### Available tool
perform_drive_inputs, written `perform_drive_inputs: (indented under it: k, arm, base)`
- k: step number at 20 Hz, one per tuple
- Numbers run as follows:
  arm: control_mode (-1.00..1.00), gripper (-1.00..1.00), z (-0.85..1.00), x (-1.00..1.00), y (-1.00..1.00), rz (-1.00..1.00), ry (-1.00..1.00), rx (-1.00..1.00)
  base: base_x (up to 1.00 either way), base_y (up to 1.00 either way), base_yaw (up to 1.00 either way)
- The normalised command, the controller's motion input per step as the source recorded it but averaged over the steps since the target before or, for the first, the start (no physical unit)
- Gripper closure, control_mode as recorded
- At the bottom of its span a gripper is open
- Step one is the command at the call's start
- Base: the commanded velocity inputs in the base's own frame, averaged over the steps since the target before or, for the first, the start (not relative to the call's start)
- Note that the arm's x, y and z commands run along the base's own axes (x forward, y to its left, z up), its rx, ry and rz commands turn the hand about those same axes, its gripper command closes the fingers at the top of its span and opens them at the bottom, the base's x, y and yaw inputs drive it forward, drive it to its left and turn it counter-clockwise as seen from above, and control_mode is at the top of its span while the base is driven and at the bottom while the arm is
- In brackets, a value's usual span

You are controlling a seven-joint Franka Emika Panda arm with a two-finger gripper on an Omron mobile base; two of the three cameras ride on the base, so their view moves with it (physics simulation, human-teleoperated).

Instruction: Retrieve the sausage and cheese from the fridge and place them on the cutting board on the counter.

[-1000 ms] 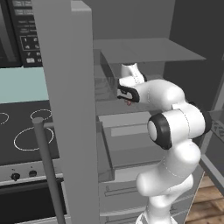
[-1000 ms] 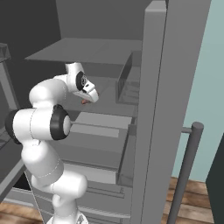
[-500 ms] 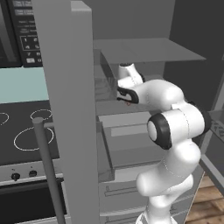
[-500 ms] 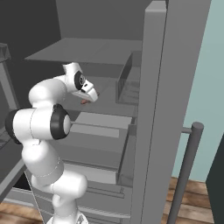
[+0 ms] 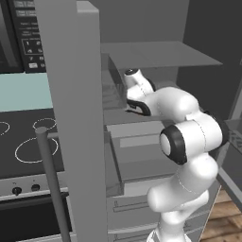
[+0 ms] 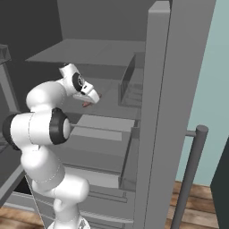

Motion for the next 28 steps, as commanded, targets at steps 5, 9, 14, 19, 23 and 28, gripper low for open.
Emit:
perform_drive_inputs:
  k: [5, 9, 14, 19, 23, 28]
  arm:
    - [-1.00, 1.00, -0.62, -0.97, -0.47, 0.04, 0.02, -0.03]
    - [-1.00, 1.00, -0.49, -1.00, -0.51, 0.03, 0.02, 0.00]
    - [-1.00, 1.00, -0.16, -1.00, -0.39, 0.05, 0.00, 0.00]
    - [-1.00, 1.00, 0.26, -1.00, -0.18, 0.03, 0.00, 0.00]
    - [-1.00, 1.00, 0.91, -1.00, 0.00, 0.00, 0.00, 0.00]
    - [-1.00, 1.00, 0.83, -1.00, 0.00, 0.03, 0.05, 0.00]
  base:
    - [0.00, 0.00, 0.00]
    - [0.00, 0.00, 0.00]
    - [0.00, 0.00, 0.00]
    - [0.00, 0.00, 0.00]
    - [0.00, 0.00, 0.00]
    - [0.00, 0.00, 0.00]
